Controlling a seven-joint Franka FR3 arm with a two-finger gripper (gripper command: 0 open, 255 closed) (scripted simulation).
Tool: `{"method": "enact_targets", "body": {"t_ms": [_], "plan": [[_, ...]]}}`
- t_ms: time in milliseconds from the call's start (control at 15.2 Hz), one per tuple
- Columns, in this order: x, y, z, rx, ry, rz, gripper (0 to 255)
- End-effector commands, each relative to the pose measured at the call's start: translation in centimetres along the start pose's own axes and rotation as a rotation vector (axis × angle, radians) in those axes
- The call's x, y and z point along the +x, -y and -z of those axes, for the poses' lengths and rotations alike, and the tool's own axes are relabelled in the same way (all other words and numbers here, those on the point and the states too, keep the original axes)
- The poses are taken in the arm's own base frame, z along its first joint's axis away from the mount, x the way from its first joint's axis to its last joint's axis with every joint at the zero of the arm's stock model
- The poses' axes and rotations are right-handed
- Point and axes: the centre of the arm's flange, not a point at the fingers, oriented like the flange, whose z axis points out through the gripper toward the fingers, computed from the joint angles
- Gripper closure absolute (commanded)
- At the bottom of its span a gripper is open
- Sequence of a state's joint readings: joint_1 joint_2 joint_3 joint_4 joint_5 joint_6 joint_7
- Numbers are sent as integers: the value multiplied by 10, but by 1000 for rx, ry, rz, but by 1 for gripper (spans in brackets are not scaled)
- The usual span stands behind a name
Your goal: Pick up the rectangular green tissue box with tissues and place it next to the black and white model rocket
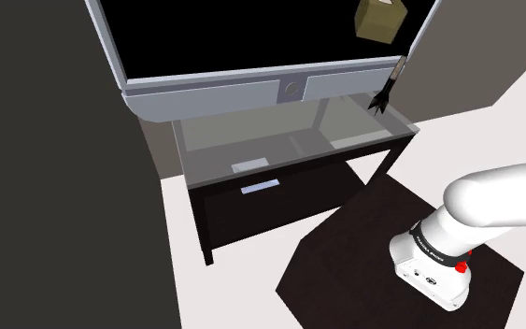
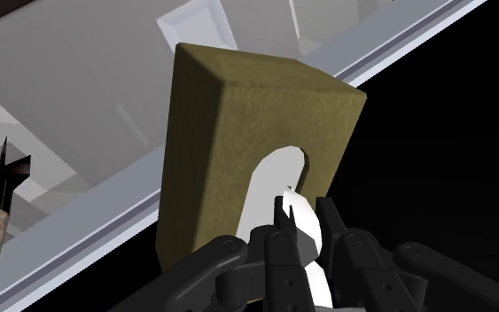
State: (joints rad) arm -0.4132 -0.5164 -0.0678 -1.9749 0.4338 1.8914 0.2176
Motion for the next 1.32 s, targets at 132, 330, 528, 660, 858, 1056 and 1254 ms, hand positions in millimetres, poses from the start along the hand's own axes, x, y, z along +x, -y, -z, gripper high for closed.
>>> {"method": "enact_targets", "body": {"t_ms": [132,330,528,660,858,1056,1254], "plan": [[20,-44,20,0,0,1,255],[25,-66,20,0,0,1,255],[20,-74,7,0,0,1,255],[17,-80,-2,0,0,1,255],[13,-88,-15,0,0,1,255],[8,-96,-27,0,0,1,255],[4,-104,-40,0,0,1,255]]}}
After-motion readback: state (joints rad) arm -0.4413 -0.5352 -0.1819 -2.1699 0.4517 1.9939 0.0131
